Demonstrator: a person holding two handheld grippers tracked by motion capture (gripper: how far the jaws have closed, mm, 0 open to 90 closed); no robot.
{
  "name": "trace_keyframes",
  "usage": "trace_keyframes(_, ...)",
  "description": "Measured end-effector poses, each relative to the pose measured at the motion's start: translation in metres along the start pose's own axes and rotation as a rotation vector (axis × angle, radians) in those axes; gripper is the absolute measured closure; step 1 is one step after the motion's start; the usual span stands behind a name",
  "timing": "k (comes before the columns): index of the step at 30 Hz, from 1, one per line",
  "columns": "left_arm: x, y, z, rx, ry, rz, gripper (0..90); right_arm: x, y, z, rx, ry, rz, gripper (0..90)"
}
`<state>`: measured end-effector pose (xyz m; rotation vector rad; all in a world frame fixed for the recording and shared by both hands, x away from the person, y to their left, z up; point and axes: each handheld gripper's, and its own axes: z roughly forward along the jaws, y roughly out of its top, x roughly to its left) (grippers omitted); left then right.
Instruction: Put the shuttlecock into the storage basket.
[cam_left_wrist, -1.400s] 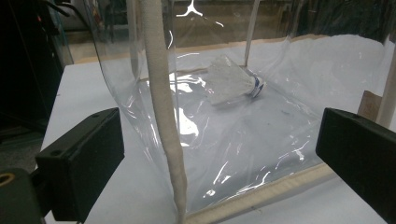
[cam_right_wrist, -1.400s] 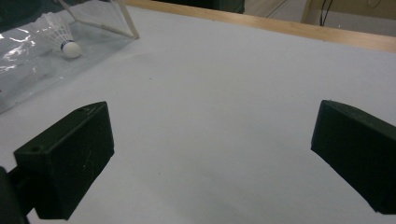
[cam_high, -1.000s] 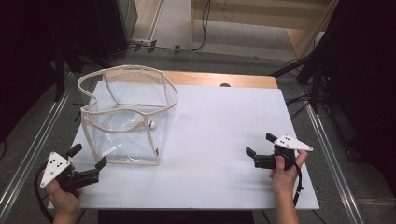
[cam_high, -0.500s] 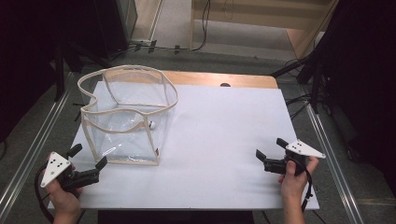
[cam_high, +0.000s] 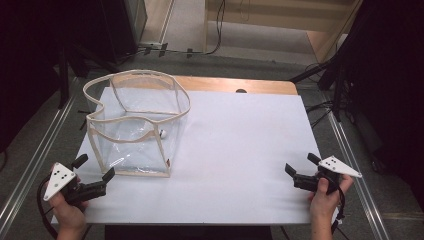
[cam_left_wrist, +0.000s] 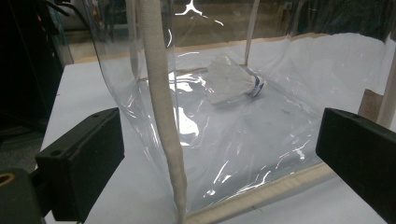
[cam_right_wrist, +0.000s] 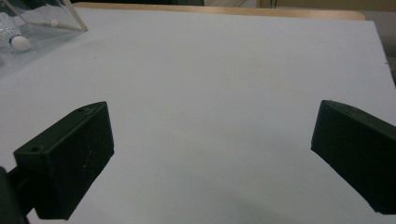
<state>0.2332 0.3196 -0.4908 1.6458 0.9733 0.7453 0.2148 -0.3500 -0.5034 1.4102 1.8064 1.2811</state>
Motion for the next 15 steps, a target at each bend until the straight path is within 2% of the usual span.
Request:
trace_keyframes(4,0.000,0.000,-0.001,0.001,-0.004,0.001,1.8,-0.003,-0.002,-0.008,-0.008,-0.020,0.002,0.0)
trace_keyframes(10,0.001,0.001,-0.002,-0.007,-0.011,-0.005,1.8,-0.006,-0.005,-0.013,-0.031,-0.024,0.014,0.0)
trace_keyframes(15,0.001,0.001,-0.001,-0.006,-0.010,-0.003,1.8,-0.005,-0.005,-0.013,-0.031,-0.001,0.011,0.0)
